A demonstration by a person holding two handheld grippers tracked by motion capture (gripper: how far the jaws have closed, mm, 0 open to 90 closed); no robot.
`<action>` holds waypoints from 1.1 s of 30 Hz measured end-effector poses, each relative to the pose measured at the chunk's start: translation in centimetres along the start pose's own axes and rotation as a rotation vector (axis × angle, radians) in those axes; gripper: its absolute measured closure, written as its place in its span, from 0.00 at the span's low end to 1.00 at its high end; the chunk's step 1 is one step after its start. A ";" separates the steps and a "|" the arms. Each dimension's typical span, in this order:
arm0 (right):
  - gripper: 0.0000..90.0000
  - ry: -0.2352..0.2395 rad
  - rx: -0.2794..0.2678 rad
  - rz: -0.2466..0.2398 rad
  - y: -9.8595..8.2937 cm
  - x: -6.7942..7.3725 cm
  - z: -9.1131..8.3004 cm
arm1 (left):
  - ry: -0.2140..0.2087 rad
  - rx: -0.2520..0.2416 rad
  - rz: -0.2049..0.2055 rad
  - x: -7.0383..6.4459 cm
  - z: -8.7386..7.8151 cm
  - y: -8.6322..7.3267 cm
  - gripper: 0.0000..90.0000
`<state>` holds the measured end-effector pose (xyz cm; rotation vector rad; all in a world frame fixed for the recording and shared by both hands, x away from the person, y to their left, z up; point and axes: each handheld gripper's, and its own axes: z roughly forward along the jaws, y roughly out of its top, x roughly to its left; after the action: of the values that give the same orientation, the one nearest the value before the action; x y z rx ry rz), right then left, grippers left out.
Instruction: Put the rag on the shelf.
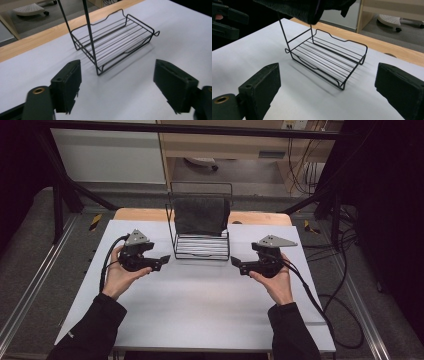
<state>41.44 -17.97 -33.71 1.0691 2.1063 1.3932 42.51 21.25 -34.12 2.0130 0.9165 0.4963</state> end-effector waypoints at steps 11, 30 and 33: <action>0.03 0.061 0.031 0.060 -3.5 -0.6 -1.4 | -0.033 0.006 -0.021 0.1 -1.1 -4.4 0.12; 0.01 0.043 0.167 0.029 -11.1 -2.5 -2.3 | -0.036 0.059 -0.039 0.6 -1.0 -11.2 0.10; 0.01 0.041 0.175 0.047 -12.1 -3.0 -2.9 | -0.036 0.058 -0.037 0.8 -1.1 -11.8 0.10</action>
<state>36.81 -24.55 -43.62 1.1731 2.2814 1.2810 37.32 26.86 -43.28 2.0465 0.9548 0.4163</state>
